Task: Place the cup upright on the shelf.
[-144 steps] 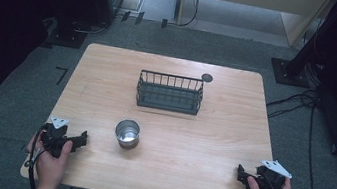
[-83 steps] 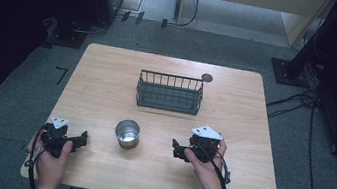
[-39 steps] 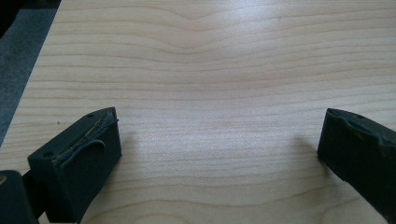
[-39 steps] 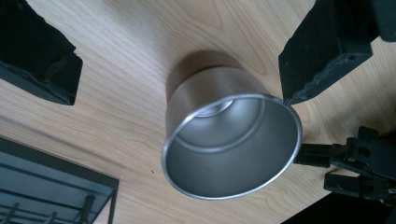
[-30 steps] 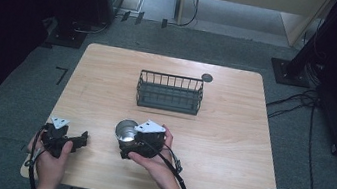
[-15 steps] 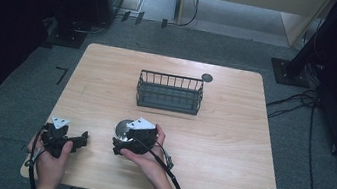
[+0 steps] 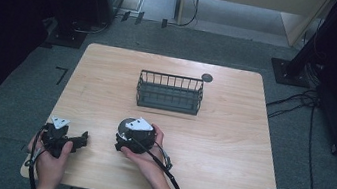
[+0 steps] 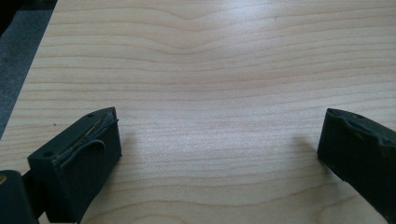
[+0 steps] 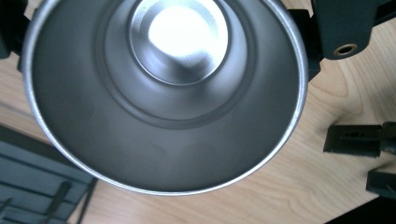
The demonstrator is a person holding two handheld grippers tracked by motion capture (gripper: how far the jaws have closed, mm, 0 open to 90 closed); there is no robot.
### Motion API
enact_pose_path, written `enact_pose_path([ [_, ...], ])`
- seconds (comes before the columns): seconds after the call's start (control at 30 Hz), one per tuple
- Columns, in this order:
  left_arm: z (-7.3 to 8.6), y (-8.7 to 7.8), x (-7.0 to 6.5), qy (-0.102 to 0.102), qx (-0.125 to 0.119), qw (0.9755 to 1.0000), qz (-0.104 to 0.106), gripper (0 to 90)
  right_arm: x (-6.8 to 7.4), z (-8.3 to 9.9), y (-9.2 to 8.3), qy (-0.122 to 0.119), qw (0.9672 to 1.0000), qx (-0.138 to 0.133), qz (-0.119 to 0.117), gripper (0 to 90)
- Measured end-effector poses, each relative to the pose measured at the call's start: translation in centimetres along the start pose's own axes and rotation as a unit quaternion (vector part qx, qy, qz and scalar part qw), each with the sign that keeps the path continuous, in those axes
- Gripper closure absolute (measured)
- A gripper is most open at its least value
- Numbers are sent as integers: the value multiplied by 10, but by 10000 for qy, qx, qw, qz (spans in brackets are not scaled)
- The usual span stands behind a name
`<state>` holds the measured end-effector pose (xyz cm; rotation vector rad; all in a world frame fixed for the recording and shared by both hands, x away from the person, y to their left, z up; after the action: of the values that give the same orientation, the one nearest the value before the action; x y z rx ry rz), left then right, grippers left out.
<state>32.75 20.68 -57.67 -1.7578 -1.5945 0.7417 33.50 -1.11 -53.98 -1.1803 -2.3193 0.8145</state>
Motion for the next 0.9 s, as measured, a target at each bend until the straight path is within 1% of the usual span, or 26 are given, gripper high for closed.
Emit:
enact_pose_path([
  [0.03, 0, 0, 0, 1, -1, 10000, 1, 0, -4, -3, -5, 54, 9999, -73, -47, 175],
  [0.13, 0, 0, 0, 4, 2, 10000, 2, 0, -7, -5, -9, 34, 9999, -93, -40, 175],
  [0.17, 0, 0, 0, 4, 2, 10000, 1, 0, -12, -6, -14, 5, 9999, -100, -16, 175],
  [0.2, 0, 0, 0, 5, 3, 10000, 1, 0, -12, -6, -15, 27, 9999, -97, -21, 175],
  [0.43, 0, 0, 0, -8, -9, 10000, 0, 0, -31, -11, -27, 102, 9999, -134, 33, 176],
  [0.47, 0, 0, 0, -8, -9, 10000, 0, 0, -31, -11, -27, 102, 9999, -134, 33, 176],
  [0.5, 0, 0, 0, -14, -14, 10000, 2, 0, -34, -11, -29, 103, 9998, -144, 57, 176],
  [0.53, 0, 0, 0, -14, -14, 10000, 2, 0, -40, -12, -32, 144, 9997, -158, 80, 176],
  [0.57, 0, 0, 0, -14, -14, 10000, 2, 0, -40, -12, -32, 144, 9997, -158, 80, 176],
  [0.6, 0, 0, 0, -10, -10, 10000, 0, 0, -46, -13, -35, 153, 9997, -170, 111, 176],
  [0.67, 0, 0, 0, -13, -13, 10000, 1, 0, -51, -14, -38, 222, 9995, -167, 123, 176],
  [0.9, 0, 0, 0, -14, -13, 10000, 2, 0, -66, -20, -47, 312, 9991, -201, 181, 176],
])
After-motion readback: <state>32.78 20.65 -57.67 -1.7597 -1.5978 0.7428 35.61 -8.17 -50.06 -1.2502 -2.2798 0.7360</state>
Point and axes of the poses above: each handheld gripper's, and its own axes: y roughly forward along the jaws, z roughly out of its underside, x roughly to its left, the point moved 8 cm from there along y, roughly forward along the jaws, and after that the axes turned 4 degrees about x, right-handed, at the moved point
